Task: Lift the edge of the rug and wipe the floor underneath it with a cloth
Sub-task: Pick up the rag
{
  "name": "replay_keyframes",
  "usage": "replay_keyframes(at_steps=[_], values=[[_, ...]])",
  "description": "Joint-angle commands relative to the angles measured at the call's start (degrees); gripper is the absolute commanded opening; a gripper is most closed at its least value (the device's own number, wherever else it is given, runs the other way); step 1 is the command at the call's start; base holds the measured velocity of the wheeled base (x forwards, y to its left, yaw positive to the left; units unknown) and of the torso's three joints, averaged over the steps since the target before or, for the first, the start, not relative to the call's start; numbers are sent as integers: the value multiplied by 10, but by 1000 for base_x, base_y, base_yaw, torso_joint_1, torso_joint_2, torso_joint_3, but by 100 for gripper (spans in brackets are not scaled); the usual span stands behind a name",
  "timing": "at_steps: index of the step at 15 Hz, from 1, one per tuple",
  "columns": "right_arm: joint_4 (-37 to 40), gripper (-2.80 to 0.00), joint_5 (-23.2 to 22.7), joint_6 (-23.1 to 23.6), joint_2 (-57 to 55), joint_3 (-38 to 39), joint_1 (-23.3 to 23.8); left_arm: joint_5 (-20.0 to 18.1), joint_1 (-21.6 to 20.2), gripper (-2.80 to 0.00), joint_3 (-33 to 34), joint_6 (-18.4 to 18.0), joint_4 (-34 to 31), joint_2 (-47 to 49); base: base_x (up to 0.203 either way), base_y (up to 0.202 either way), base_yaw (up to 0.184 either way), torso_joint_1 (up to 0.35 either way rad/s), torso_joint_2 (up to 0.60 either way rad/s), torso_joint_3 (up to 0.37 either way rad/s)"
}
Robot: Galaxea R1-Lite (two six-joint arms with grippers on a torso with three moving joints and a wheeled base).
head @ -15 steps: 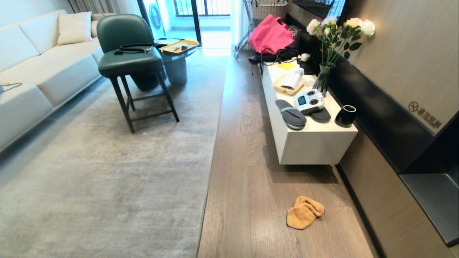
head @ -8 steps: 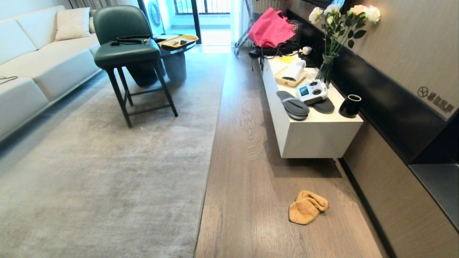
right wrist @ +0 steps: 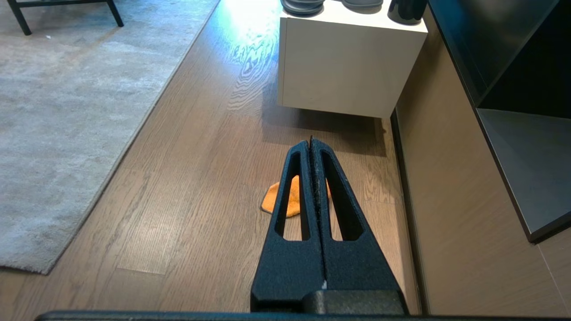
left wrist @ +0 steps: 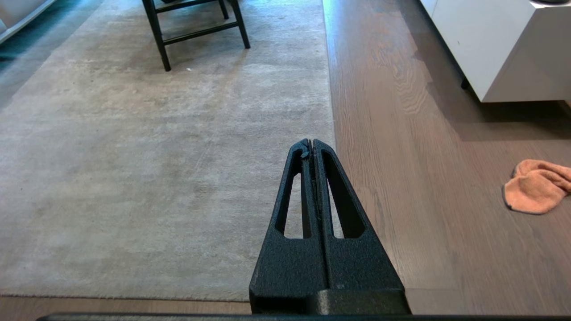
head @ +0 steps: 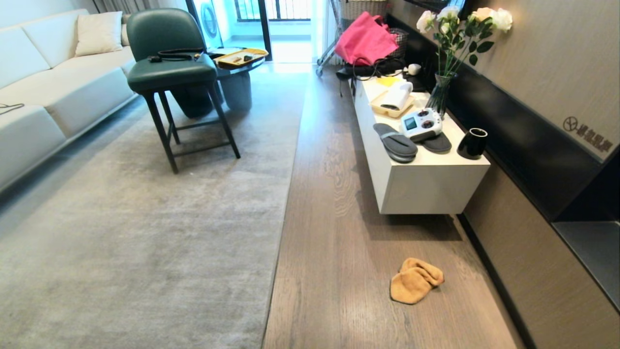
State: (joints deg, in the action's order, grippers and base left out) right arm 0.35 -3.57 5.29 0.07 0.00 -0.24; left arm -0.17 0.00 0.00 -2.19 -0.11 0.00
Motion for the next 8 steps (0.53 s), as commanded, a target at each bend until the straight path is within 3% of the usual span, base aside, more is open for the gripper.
replay_keyframes(at_steps=[1,8], values=[[1,-280,0,1,-1,0,0,0,0,-280,0,0,0,0,0,0,0,0,0,0],[1,-280,0,2,-1,0,0,0,0,-280,0,0,0,0,0,0,0,19,43,50]])
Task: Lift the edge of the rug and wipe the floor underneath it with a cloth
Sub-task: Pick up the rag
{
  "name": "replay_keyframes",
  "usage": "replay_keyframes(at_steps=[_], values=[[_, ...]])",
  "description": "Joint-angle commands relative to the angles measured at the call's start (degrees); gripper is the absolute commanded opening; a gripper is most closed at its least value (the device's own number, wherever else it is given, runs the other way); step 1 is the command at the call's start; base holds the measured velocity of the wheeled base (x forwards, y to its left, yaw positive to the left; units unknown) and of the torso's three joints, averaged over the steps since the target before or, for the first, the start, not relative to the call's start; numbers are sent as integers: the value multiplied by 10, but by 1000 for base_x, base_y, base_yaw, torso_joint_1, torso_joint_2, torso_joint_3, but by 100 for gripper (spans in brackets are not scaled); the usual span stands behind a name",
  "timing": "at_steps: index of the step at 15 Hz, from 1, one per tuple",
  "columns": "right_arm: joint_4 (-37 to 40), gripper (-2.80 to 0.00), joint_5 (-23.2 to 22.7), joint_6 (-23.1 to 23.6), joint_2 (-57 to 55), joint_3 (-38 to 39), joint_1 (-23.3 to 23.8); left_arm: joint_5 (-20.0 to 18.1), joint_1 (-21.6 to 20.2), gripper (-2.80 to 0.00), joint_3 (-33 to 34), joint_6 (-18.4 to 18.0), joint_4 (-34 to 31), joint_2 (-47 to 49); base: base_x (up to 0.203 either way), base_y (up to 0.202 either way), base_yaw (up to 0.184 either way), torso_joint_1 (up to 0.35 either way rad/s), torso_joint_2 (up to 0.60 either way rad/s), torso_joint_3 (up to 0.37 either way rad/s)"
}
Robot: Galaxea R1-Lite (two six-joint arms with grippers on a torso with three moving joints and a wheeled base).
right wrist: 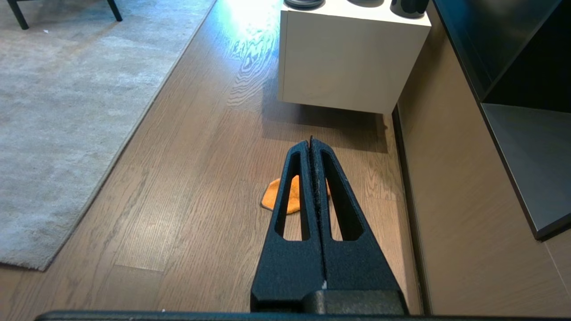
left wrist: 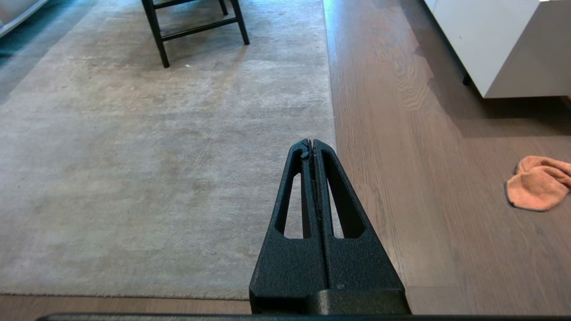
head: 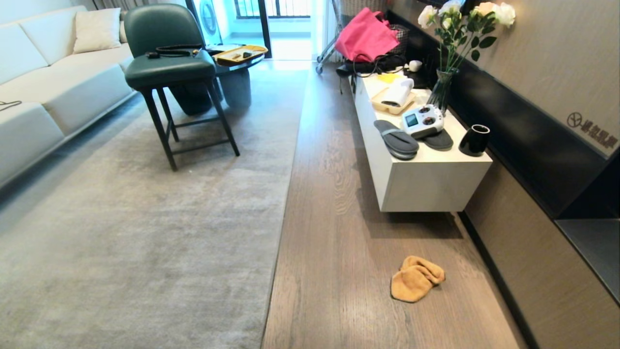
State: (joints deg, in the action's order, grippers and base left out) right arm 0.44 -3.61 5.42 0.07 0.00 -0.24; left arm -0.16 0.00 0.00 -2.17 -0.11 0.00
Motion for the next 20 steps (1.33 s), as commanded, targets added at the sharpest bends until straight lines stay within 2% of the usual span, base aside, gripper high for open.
replay_keyframes(at_steps=[1,20], values=[[0,-280,0,0,-1,0,0,0,0,-280,0,0,-1,0,0,0,0,0,0,0],[0,-280,0,0,-1,0,0,0,0,-280,0,0,0,0,0,0,0,0,0,0]])
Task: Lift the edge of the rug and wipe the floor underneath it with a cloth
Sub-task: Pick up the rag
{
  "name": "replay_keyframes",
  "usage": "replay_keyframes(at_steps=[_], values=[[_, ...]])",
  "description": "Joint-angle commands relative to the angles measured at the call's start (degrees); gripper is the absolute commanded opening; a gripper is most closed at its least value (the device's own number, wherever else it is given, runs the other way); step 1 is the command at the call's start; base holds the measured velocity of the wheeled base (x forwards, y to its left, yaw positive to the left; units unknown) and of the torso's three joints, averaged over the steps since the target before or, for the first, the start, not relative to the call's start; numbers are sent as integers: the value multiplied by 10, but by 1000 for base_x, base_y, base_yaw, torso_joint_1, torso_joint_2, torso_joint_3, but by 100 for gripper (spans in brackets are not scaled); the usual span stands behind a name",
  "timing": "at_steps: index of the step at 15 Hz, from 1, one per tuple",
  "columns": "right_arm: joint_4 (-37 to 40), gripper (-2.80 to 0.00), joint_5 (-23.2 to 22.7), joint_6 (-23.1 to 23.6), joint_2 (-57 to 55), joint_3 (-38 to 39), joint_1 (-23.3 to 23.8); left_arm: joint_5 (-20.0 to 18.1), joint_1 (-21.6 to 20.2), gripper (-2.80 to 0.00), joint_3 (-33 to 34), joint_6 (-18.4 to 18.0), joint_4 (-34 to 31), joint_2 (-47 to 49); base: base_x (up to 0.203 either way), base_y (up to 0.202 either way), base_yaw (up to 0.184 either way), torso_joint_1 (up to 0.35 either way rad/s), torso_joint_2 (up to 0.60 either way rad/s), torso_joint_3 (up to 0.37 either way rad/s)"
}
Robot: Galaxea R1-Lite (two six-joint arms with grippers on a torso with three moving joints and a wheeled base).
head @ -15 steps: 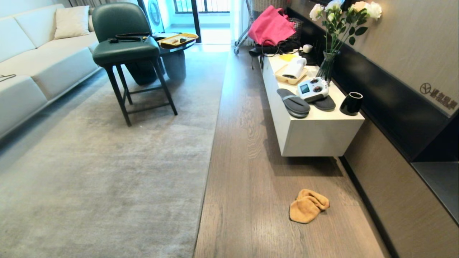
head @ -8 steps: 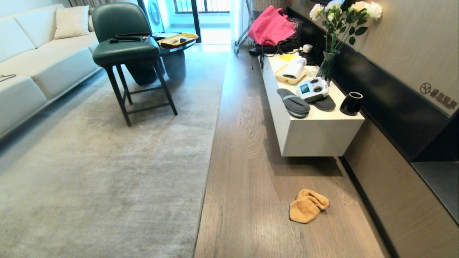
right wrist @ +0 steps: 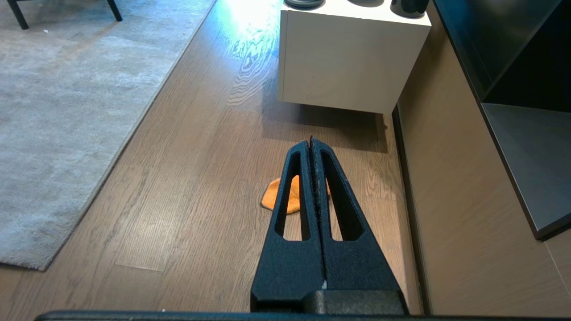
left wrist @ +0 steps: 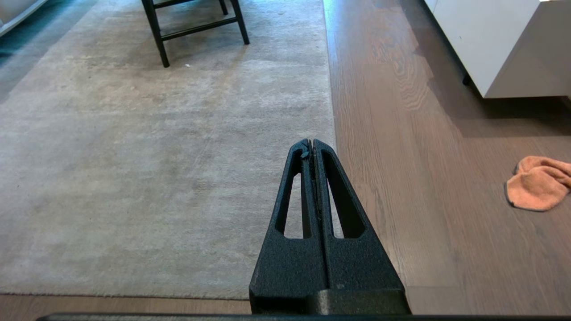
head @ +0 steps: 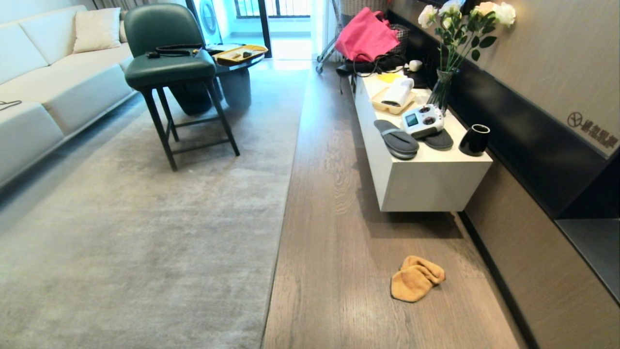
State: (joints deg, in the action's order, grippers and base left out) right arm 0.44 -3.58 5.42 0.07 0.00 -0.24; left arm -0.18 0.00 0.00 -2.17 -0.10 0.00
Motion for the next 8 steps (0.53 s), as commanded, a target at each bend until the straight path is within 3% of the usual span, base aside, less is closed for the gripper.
replay_keyframes(at_steps=[1,8], values=[[0,-280,-1,0,-1,0,0,0,0,-280,0,0,0,0,0,0,0,0,0,0],[0,-280,0,0,-1,0,0,0,0,-280,0,0,0,0,0,0,0,0,0,0]])
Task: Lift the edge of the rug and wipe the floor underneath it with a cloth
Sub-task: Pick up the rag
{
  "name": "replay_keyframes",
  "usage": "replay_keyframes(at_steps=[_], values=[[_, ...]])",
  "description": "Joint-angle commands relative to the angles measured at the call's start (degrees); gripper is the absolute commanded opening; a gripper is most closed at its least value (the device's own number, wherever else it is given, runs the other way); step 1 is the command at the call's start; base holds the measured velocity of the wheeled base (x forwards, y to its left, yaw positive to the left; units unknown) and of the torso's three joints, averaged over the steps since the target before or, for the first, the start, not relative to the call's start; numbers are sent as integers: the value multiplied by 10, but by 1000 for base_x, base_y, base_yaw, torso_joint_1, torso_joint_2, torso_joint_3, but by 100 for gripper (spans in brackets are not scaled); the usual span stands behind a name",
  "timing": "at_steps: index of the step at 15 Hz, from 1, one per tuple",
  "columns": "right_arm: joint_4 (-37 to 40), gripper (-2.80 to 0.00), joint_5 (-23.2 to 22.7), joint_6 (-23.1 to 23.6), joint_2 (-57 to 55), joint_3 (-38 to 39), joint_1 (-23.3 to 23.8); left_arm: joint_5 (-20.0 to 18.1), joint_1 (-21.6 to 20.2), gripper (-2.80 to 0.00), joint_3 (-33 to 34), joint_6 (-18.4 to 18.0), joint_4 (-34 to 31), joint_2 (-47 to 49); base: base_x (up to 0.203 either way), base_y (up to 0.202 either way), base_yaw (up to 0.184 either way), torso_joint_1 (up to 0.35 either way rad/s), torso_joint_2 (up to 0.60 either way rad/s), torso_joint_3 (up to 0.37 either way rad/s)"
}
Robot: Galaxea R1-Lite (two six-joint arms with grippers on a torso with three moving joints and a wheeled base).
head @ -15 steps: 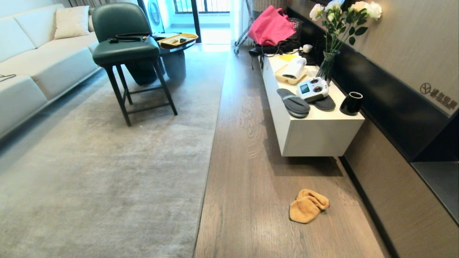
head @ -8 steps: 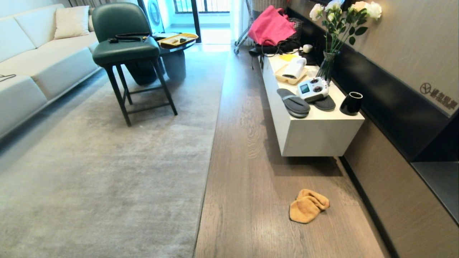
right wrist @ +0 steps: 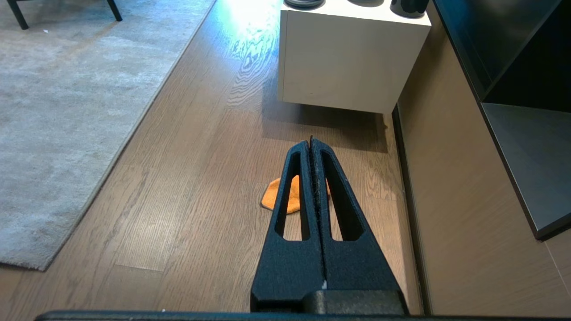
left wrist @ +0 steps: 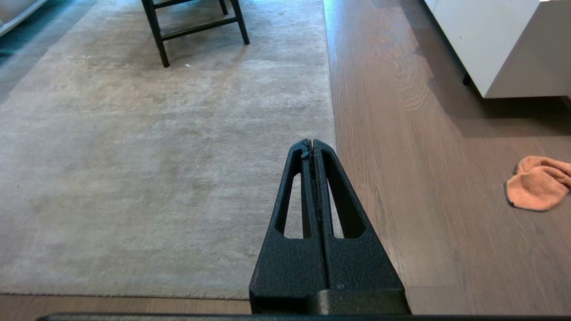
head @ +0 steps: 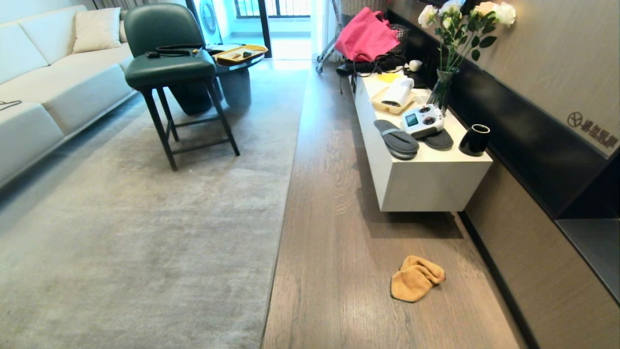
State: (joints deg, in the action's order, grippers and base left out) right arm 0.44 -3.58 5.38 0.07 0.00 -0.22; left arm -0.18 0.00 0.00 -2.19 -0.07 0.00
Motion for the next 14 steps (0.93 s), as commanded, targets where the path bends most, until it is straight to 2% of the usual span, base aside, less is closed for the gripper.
replay_keyframes(at_steps=[1,8,14], values=[[0,-280,0,1,-1,0,0,0,0,-280,0,0,0,0,0,0,0,0,0,0],[0,-280,0,1,-1,0,0,0,0,-280,0,0,0,0,0,0,0,1,0,-7],[0,-280,0,1,-1,0,0,0,0,-280,0,0,0,0,0,0,0,3,2,-169]])
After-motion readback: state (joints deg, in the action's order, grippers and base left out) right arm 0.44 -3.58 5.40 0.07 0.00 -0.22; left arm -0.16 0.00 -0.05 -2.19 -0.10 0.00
